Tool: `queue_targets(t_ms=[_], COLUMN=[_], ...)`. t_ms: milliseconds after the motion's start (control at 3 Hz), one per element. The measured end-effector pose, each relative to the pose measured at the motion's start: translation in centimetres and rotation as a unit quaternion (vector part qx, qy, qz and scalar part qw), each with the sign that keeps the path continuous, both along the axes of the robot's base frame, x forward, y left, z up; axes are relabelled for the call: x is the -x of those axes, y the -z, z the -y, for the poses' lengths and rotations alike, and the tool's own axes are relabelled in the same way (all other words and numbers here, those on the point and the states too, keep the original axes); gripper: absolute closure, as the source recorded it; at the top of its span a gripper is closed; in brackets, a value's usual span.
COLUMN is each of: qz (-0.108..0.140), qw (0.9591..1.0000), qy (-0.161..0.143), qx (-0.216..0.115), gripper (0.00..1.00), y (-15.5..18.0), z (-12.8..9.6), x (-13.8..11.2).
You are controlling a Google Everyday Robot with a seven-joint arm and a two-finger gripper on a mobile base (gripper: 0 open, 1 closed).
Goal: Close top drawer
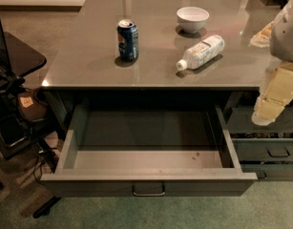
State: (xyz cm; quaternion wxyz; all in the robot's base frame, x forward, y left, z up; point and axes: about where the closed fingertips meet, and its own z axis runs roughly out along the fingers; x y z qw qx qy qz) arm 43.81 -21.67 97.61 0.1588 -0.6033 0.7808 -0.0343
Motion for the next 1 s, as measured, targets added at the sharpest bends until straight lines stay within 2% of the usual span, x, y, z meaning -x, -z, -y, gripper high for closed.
queue_targets(t_ms=[333, 667, 1000], qz=[0.000, -0.004, -0.023], qw=[1.0000, 1.0000, 0.9989], qy=[0.000, 0.003, 0.005], qx=[0.000, -0.006, -0.040], gripper=[0.00, 0.00, 0.00], y=[0.0, 1.7, 7.2], z=[0.0, 0.4, 1.1], x=[0.0, 0.1, 1.0])
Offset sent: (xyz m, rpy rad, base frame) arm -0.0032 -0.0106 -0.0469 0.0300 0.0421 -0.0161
